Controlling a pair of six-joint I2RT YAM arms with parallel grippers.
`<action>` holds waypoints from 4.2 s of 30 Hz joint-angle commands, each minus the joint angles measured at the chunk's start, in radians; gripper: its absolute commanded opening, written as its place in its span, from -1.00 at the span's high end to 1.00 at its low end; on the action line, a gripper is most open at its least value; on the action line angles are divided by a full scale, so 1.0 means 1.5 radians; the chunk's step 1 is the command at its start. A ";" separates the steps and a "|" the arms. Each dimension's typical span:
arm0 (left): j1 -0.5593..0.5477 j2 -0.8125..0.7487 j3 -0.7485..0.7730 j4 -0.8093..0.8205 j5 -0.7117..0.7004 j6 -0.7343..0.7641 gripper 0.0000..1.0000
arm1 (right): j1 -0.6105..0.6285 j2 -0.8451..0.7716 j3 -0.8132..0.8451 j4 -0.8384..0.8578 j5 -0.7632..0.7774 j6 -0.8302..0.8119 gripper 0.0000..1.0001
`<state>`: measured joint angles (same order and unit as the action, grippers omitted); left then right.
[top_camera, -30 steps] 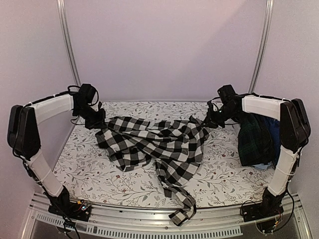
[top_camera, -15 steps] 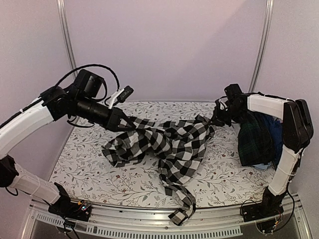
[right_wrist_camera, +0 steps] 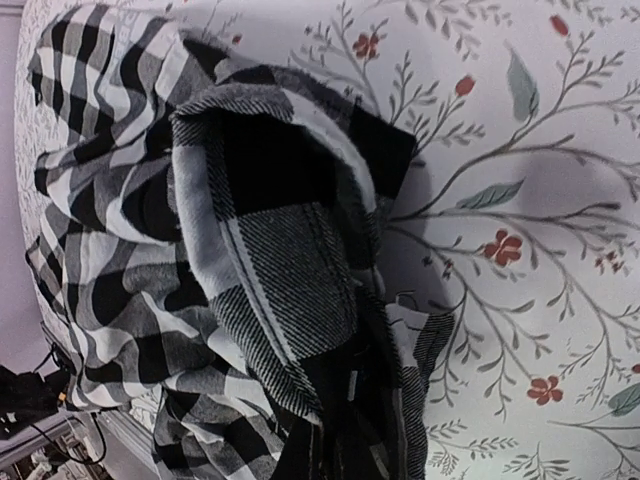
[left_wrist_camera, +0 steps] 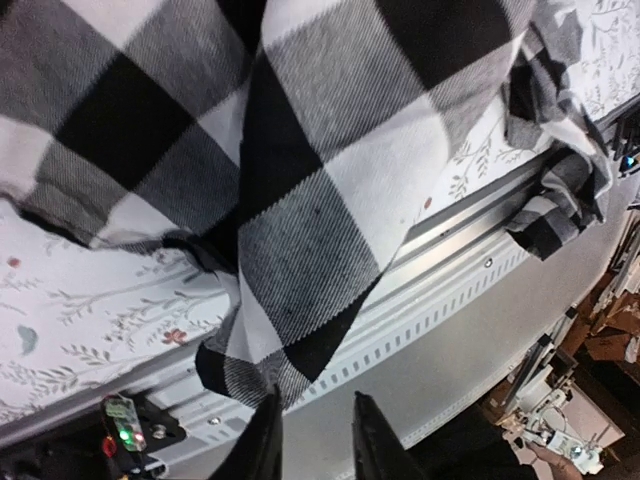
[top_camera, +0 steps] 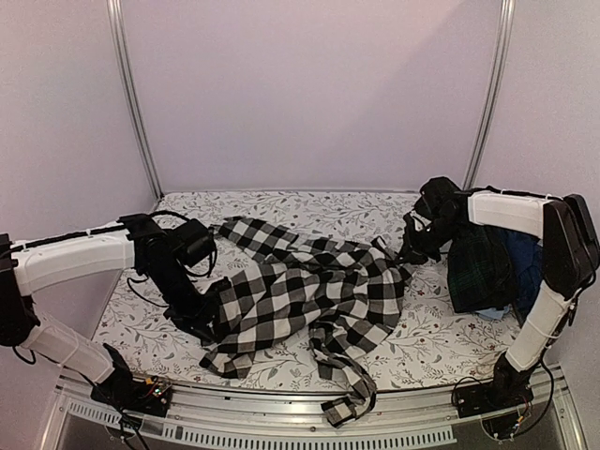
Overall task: Fold and stack the mixed laundry pile
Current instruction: Adjust the crumpled shirt at the center of the board, then pick up the crumpled shirt from the center of the board.
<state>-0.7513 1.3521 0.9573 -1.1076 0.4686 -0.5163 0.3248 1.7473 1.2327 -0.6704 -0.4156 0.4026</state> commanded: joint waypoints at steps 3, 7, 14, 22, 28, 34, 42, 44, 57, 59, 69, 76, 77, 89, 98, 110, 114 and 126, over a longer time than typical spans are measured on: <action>0.218 -0.003 0.098 0.181 -0.006 -0.066 -0.32 | 0.112 -0.079 -0.101 -0.061 0.008 -0.004 1.00; 0.326 0.143 0.240 0.226 -0.068 -0.052 -0.64 | 0.116 -0.105 -0.105 -0.093 0.039 -0.008 0.16; 0.359 0.440 0.556 0.220 -0.182 0.014 -0.79 | 0.091 -0.121 0.072 -0.134 0.090 -0.063 -0.98; 0.357 0.730 0.856 0.204 -0.223 0.057 -0.98 | 0.082 -0.062 0.164 -0.073 0.031 -0.107 -0.98; 0.334 0.838 0.926 0.188 -0.198 0.109 -0.91 | 0.074 0.029 0.237 -0.046 -0.017 -0.161 -0.98; 0.291 0.852 0.898 0.210 -0.187 0.156 -0.64 | 0.035 0.099 0.255 0.062 -0.120 -0.207 -0.98; 0.283 0.762 0.889 0.260 -0.097 0.183 1.00 | 0.033 0.220 0.312 0.146 -0.203 -0.314 -0.92; 0.286 0.723 0.890 0.283 -0.093 0.179 1.00 | 0.034 0.255 0.324 0.154 -0.216 -0.322 -0.88; 0.281 0.584 0.881 0.424 0.053 0.165 1.00 | 0.043 0.376 0.341 0.181 -0.220 -0.344 -0.82; 0.278 0.581 0.867 0.429 0.073 0.172 1.00 | 0.044 0.390 0.352 0.189 -0.220 -0.347 -0.83; 0.282 0.562 0.856 0.466 0.125 0.157 1.00 | 0.041 0.460 0.404 0.282 -0.341 -0.286 -0.84; 0.277 0.539 0.837 0.495 0.192 0.148 1.00 | 0.039 0.508 0.472 0.330 -0.342 -0.232 -0.83; 0.276 0.533 0.833 0.499 0.199 0.148 1.00 | 0.040 0.511 0.473 0.344 -0.350 -0.224 -0.82; 0.272 0.461 0.806 0.558 0.240 0.130 1.00 | 0.046 0.533 0.485 0.483 -0.455 -0.101 -0.33; 0.235 0.370 0.753 0.480 0.162 0.222 1.00 | 0.040 0.442 0.460 0.470 -0.437 -0.081 1.00; -0.068 0.177 0.396 0.284 -0.132 0.357 -0.12 | -0.002 0.231 0.324 0.415 -0.396 -0.085 1.00; 0.090 0.005 0.193 0.487 -0.117 0.189 -0.76 | -0.001 0.176 0.278 0.413 -0.392 -0.092 1.00; 0.344 0.210 0.153 0.513 0.076 0.175 -0.99 | 0.003 0.062 0.210 0.337 -0.396 -0.142 1.00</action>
<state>-0.2340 1.5078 1.0847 -0.3157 0.4076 -0.3416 0.3218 1.9160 1.5780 -0.1188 -1.0080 0.2314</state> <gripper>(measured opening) 0.995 0.014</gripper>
